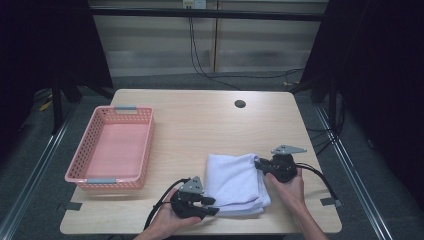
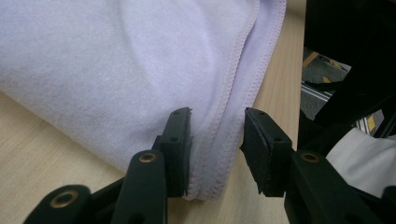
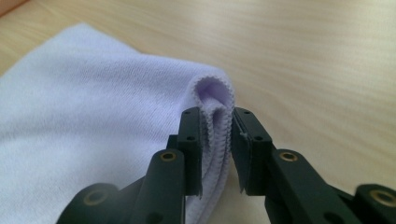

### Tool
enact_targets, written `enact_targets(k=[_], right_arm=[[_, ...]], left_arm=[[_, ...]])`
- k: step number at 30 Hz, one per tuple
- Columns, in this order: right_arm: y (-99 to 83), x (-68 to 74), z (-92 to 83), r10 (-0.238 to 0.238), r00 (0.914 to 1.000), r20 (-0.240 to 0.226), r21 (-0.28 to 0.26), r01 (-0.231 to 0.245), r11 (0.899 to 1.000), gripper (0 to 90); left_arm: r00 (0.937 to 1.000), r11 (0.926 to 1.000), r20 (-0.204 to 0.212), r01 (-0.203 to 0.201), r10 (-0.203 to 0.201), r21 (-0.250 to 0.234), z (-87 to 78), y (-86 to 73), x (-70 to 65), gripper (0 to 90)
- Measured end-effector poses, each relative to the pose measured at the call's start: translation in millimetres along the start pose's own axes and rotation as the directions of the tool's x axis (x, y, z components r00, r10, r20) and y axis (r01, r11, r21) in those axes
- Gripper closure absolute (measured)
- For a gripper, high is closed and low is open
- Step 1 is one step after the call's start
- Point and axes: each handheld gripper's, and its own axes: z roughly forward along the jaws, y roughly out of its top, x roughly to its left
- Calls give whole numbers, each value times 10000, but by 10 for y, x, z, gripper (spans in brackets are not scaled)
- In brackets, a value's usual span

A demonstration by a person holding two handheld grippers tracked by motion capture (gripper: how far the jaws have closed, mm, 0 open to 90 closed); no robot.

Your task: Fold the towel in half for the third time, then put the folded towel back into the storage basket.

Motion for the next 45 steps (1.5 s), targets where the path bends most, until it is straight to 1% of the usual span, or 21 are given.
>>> enact_targets(k=[3,5,6,7,9,11,13,15,16,17,18,20,21,22,25,28,35,39,42,44,45], right_arm=[[-44,-14,-32,-25,9999,-106,23,25,10000,719],[-41,-21,-38,-38,9999,-124,-23,38,10000,629],[-36,-23,-37,-47,9999,-110,-95,46,9999,554],[-26,-36,-34,-51,9999,-114,-125,50,9999,486],[20,-70,-26,75,9991,-407,-301,-88,9995,395],[63,-98,-11,164,9985,-530,-467,-189,9987,352],[122,-104,33,-4,9979,-640,-402,-22,9992,314],[172,-87,102,-208,9960,-872,-209,191,9996,275],[192,-75,139,-342,9958,-852,-125,333,9994,254],[208,-72,174,-388,9939,-1030,-91,381,9992,233],[221,-73,208,-474,9909,-1258,-15,476,9989,226],[246,-89,272,-452,9900,-1338,196,482,9986,209],[254,-103,284,-398,9904,-1321,193,427,9989,209],[265,-130,304,-343,9902,-1353,145,366,9992,209],[251,-162,353,-235,9877,-1544,267,280,9993,213],[191,-172,414,-222,9858,-1666,651,335,9973,216],[170,-210,447,-157,9784,-2063,742,317,9967,223],[170,-205,431,-74,9741,-2258,870,277,9958,273],[161,-198,390,-180,9700,-2426,927,417,9948,290],[144,-182,364,-238,9667,-2548,1014,512,9935,290],[136,-178,359,-293,9646,-2620,1050,587,9927,290]], left_arm=[[9999,9998,18,144,-144,-100,-8,-13,6,618],[9996,9995,105,245,-243,-179,-15,-9,1,604],[9991,9990,165,393,-389,-199,-24,-3,-6,582],[9991,9990,200,385,-380,-229,-36,2,-9,561],[9989,9987,56,461,-460,-233,-85,22,-32,512],[9993,9991,-13,387,-387,-184,-138,11,-35,479],[9986,9987,-225,478,-482,-169,-215,-31,-25,456],[9960,9981,-653,604,-610,-107,-275,-79,-8,429],[9949,9973,-701,712,-722,-161,-289,-105,11,397],[9939,9961,-669,867,-874,-134,-282,-124,34,396],[9927,9954,-742,957,-956,-11,-260,-134,44,391],[9936,9958,-720,884,-866,223,-198,-130,38,363],[9928,9960,-855,866,-844,221,-164,-132,36,359],[9931,9954,-770,912,-887,300,-150,-130,46,347],[9909,9940,-895,1041,-1006,347,-110,-127,61,319],[9899,9942,-1037,1013,-971,360,-68,-117,43,323],[9910,9962,-1099,807,-768,315,1,-84,12,327],[9919,9944,-906,934,-886,497,-14,-87,-23,329],[9931,9950,-777,915,-881,406,-32,-123,-50,327],[9934,9948,-688,949,-922,372,-21,-130,-85,289],[9941,9963,-805,758,-722,417,-6,-125,-101,286]])
